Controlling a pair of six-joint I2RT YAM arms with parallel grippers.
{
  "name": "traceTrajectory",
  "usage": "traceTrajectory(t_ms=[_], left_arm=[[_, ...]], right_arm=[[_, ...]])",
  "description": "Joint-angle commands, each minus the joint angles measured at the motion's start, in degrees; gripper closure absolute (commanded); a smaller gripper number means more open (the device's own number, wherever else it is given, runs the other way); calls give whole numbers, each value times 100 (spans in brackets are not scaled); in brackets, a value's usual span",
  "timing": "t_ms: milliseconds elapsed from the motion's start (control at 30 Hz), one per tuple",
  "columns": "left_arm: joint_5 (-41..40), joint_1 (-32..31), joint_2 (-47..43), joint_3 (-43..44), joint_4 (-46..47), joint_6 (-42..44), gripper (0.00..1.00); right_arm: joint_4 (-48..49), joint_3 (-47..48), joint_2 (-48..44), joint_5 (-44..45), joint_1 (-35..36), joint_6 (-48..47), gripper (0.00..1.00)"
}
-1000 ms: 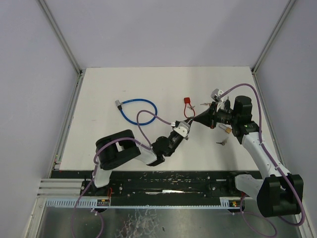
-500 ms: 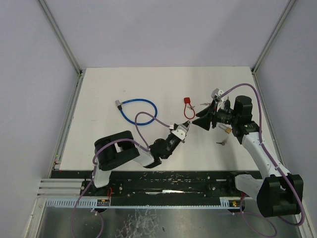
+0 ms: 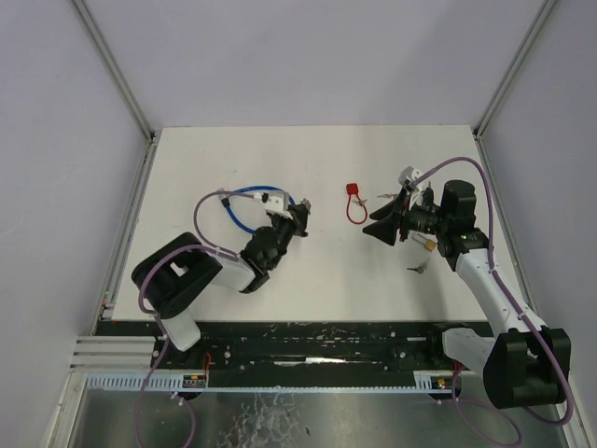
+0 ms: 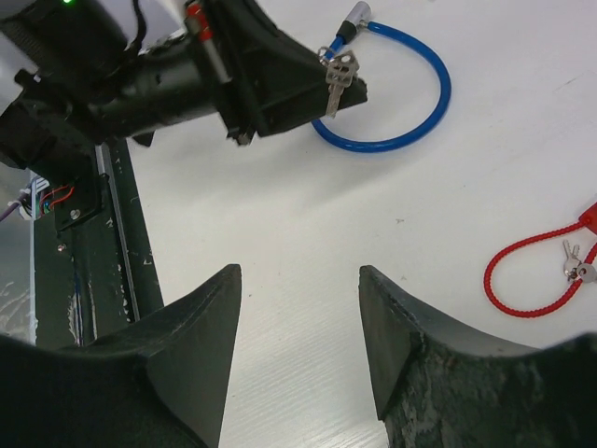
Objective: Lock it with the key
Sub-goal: Place the key at the center of the board.
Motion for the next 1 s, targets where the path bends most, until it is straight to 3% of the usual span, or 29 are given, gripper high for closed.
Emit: traceTrajectory(t_ms=[0, 200, 367, 500, 800, 967], left_arm=[[861, 785, -170, 50, -1277, -1950, 100], [268, 1522, -144, 475, -3249, -3479, 100], [-756, 1565, -103, 1117, -5234, -4152, 96], [-1121, 1565, 2, 1604, -6255, -4538, 94], [-1417, 1563, -50, 2186, -7397, -4860, 80], [-1497, 1574, -313, 2270, -7716, -4931, 64]], right_arm=[[227, -6, -124, -35, -45, -55, 40], [227, -15, -114, -32, -45, -68, 40], [229, -24, -96, -25, -49, -77, 40], [233, -23, -95, -8, -54, -78, 40], [228, -24, -96, -14, -55, -88, 40], [227, -31, -96, -16, -61, -87, 40]])
